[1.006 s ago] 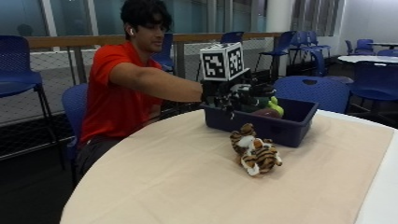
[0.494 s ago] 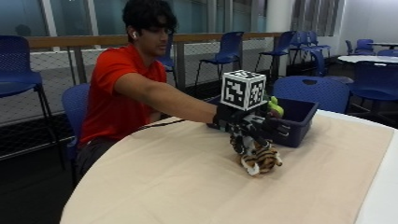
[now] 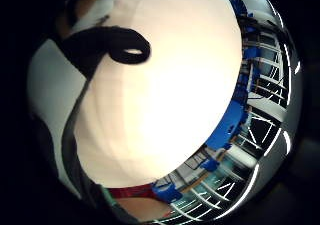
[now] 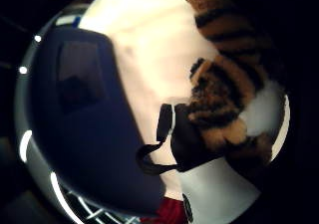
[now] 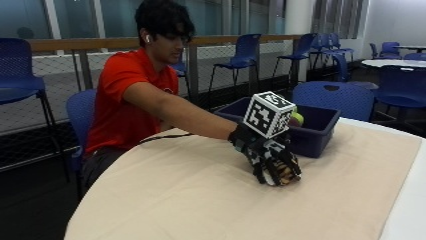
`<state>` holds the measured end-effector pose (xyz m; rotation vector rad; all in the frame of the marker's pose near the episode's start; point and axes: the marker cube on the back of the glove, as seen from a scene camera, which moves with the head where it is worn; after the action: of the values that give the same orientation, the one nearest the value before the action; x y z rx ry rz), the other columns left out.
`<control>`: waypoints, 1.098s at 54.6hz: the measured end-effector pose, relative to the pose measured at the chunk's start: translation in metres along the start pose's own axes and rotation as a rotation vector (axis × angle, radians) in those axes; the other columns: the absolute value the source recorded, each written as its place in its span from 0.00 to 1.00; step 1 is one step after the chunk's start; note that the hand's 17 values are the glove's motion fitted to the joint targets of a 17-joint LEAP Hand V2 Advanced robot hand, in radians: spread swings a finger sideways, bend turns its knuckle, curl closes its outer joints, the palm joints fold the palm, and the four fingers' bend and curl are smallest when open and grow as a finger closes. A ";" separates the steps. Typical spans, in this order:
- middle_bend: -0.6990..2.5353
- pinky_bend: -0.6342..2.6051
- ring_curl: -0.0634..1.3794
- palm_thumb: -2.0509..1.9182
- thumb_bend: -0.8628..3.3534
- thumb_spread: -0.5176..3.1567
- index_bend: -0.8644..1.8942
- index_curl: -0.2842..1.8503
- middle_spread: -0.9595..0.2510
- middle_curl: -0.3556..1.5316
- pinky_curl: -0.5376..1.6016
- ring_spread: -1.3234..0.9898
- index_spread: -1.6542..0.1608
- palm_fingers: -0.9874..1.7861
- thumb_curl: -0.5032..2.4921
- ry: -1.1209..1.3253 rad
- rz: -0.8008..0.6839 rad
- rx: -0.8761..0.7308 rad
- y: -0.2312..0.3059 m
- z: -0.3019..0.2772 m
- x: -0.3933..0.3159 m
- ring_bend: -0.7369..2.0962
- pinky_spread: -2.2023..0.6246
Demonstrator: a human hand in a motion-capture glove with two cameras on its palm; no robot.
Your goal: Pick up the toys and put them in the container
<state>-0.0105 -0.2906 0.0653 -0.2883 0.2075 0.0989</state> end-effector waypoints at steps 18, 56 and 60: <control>0.27 0.60 0.32 0.62 0.25 0.52 0.45 0.29 0.72 0.26 0.41 0.49 0.70 0.56 0.30 0.065 -0.026 0.142 0.002 -0.003 -0.016 0.57 0.67; 0.27 0.54 0.35 0.70 0.24 0.37 0.39 0.38 0.55 0.33 0.43 0.35 0.66 0.67 0.42 -0.062 -0.157 0.380 0.095 -0.115 -0.003 0.55 0.62; 0.27 0.54 0.35 0.70 0.24 0.37 0.38 0.39 0.55 0.33 0.43 0.35 0.65 0.67 0.43 -0.073 -0.185 0.396 0.104 -0.126 -0.011 0.55 0.62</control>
<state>-0.0583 -0.2291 -0.0787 0.0911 0.1232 -0.1149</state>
